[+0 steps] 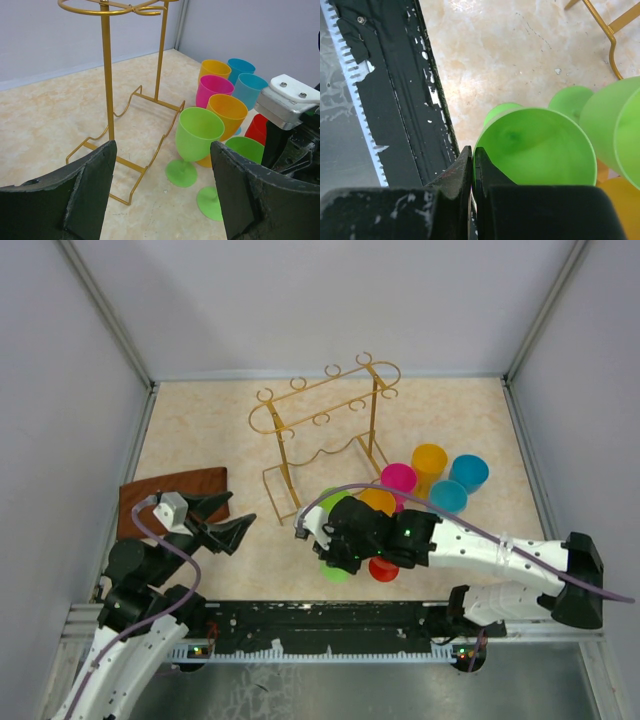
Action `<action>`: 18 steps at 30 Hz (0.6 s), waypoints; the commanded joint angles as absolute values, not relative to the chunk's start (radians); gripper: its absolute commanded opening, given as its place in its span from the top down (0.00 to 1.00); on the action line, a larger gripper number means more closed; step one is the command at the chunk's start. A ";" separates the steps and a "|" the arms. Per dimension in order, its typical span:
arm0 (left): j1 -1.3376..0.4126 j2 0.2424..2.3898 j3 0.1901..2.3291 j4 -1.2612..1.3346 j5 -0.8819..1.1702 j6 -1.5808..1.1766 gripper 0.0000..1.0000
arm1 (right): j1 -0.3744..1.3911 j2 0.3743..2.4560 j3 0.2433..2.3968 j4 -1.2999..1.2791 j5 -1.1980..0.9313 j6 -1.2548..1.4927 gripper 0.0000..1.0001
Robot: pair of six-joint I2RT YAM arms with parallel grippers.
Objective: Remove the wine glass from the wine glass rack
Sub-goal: Place the wine glass at the center of the board.
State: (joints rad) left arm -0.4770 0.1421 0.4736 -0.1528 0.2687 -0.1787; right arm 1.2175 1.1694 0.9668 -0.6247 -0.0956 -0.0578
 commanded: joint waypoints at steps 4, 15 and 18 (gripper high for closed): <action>-0.476 0.136 0.479 -0.154 0.257 -0.162 0.19 | 1.229 1.192 1.001 -0.694 -0.032 -0.051 1.00; -0.476 0.143 0.484 -0.131 0.277 -0.171 0.19 | 1.227 1.108 0.988 -0.710 -0.022 -0.054 1.00; -0.476 0.146 0.487 -0.133 0.273 -0.171 0.19 | 1.228 1.101 0.982 -0.709 -0.008 -0.055 0.95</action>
